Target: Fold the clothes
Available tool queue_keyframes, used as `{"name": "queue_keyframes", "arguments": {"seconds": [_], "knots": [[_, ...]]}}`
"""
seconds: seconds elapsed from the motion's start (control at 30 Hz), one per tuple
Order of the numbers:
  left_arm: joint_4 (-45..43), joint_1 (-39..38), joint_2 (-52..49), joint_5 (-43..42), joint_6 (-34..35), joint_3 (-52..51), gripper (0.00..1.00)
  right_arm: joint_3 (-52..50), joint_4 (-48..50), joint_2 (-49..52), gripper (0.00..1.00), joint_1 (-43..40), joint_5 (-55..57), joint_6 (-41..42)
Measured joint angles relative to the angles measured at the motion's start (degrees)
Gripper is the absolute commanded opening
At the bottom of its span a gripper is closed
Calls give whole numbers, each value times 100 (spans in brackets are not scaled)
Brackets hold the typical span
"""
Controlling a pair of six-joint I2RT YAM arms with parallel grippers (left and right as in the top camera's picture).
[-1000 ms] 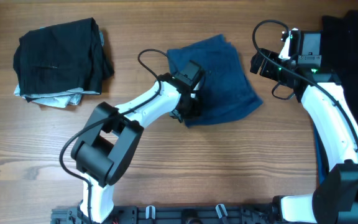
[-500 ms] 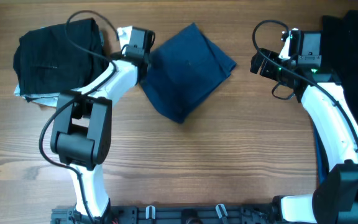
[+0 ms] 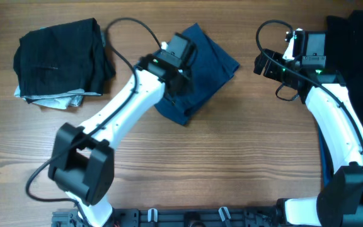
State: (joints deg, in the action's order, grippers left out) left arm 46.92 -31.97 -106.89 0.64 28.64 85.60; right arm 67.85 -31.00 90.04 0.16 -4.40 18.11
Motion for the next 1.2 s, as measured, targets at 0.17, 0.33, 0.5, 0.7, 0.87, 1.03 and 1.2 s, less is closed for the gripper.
{"name": "queue_keyframes", "arguments": {"seconds": [0.17,0.33,0.5,0.7,0.87,1.03,1.2], "knots": [[-15,-313,-496,-313,107,-328,4,0,0,0,100,0,0,2],[-20,-326,-997,-422,131,-350,4,0,4,0,100,0,0,0],[-31,-234,-1276,-417,149,-326,4,0,7,0,100,0,0,0],[50,238,-1340,-470,122,-238,4,0,9,0,99,0,0,0],[-542,1113,-1379,848,-48,-232,27,0,9,0,99,0,0,2],[-1954,1906,-1596,1755,-356,-240,33,0,9,0,100,0,0,2],[-1954,1781,-1464,1366,-715,214,27,0,9,0,100,0,0,2]]}}
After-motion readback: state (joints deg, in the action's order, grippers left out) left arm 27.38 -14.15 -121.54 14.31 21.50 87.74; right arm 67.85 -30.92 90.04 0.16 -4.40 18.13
